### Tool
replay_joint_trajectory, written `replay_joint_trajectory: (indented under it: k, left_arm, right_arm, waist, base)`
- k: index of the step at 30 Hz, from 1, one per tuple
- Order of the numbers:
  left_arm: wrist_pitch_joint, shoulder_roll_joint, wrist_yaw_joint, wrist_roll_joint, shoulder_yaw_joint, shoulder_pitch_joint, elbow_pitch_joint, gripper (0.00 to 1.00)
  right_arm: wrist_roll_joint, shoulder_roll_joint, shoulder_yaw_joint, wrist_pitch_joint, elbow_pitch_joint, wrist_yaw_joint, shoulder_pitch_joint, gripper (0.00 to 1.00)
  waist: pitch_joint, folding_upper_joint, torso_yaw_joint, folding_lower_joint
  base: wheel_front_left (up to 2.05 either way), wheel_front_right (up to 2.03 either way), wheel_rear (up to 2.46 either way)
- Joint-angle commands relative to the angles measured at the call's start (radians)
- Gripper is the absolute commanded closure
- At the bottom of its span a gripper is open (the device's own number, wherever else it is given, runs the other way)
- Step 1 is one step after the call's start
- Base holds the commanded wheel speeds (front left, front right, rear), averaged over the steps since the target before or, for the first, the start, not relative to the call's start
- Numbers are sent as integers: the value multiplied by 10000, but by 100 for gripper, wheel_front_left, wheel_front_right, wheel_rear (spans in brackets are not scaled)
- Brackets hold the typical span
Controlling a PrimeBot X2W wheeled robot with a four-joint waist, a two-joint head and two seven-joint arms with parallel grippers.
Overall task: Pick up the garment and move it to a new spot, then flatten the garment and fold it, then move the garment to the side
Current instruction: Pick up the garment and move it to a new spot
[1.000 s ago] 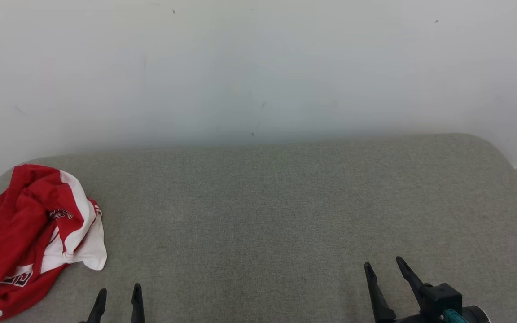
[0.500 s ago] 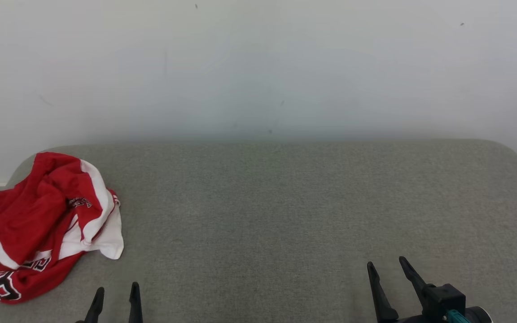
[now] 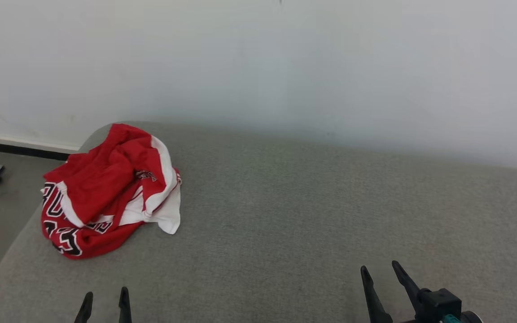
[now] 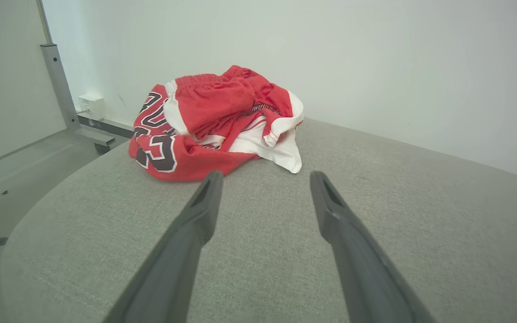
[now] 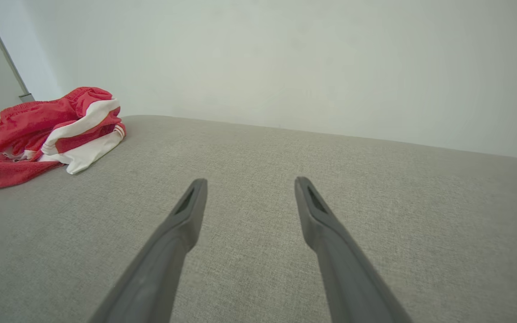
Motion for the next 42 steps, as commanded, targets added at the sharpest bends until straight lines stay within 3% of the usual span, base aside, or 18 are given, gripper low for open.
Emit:
replay_joint_trajectory:
  k: [1, 10, 15, 30, 36, 42]
  left_arm:
    - [-10, 48, 7, 95, 57, 134, -80, 0]
    - [-12, 146, -51, 177, 228, 178, -69, 0]
    - [-12, 143, 56, 140, 416, 358, -328, 0]
    - [38, 122, 313, 106, 361, 484, -427, 0]
    - [718, 429, 181, 115, 204, -533, 206, 0]
    - [1695, 575, 139, -617, 560, -2387, 1443, 0]
  right_arm:
    - [96, -16, 65, -62, 27, -24, 80, 0]
    - [376, -16, 300, -199, 201, -24, -11, 0]
    - [405, -19, 561, -242, 292, -24, -168, 0]
    - [402, -18, 710, -304, 520, -24, -121, 0]
    - [379, -19, 768, -310, 455, -24, 69, 0]
    - [176, -16, 1169, -159, 315, -24, -22, 0]
  waist:
    - [-29, 0, 889, 0]
    - [-81, 0, 1935, 0]
    - [3, 0, 2116, 0]
    - [-61, 0, 2046, 0]
    - [-95, 0, 1968, 0]
    - [158, 0, 1392, 0]
  base:
    - [0, 0, 0]
    - [0, 0, 0]
    - [0, 0, 0]
    - [0, 0, 0]
    - [0, 0, 0]
    - [0, 0, 0]
